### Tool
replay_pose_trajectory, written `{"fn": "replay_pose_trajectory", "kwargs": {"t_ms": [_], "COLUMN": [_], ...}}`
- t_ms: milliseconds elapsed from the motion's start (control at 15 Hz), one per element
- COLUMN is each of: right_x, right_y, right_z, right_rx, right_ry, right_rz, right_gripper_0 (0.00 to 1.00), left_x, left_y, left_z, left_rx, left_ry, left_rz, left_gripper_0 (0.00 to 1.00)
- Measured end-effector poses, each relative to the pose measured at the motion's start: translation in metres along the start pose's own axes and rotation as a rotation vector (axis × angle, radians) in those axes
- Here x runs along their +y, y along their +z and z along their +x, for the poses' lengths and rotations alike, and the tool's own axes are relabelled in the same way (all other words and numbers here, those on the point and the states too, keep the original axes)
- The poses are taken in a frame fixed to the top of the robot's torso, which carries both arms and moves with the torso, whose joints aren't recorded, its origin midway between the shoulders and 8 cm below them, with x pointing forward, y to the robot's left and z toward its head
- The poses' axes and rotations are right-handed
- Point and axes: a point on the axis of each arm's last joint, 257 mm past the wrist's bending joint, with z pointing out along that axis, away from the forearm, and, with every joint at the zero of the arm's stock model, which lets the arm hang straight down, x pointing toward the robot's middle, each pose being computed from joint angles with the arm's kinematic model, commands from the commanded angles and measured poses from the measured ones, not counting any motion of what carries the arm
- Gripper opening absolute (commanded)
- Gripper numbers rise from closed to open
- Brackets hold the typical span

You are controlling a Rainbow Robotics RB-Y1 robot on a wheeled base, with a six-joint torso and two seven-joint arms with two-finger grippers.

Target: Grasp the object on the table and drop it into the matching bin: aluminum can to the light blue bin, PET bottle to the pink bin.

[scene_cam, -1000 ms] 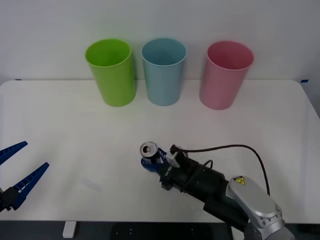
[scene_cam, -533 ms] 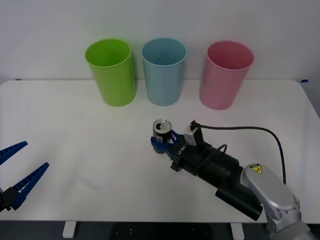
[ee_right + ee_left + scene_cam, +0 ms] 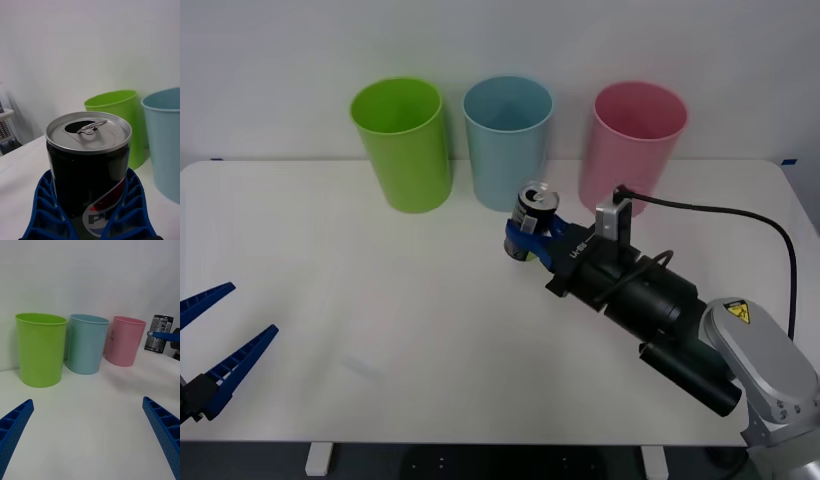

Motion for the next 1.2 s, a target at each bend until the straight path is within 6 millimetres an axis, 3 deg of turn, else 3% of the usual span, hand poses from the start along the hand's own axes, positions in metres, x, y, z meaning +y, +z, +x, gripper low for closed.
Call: {"fn": "replay_pose_trajectory", "kwargs": {"t_ms": [200,467,800,1200], "right_x": [-0.002,-0.016,-0.045,-0.088], "right_y": [0.0,0.014,0.049,0.095], "right_z": [-0.039,-0.083,-0.11,-0.118], "right_rx": [-0.057,-0.112,-0.116,-0.088], "right_ry": [0.037,0.014,-0.046,-0.071], "right_rz": [-0.009,-0.002,0.011,0.067], "right_gripper_0": [0.0,0.0,0.0,0.0], "left_x": [0.0,0.0,0.0,0.0], "left_y": [0.0,0.0,0.0,0.0], "left_z": [0.0,0.0,0.0,0.0], "left_rx": [0.0,0.0,0.0,0.0], "left_ry": [0.0,0.0,0.0,0.0], "left_rz": [0.0,0.0,0.0,0.0], "left_gripper_0": [1.0,1.0,1.0,1.0]}}
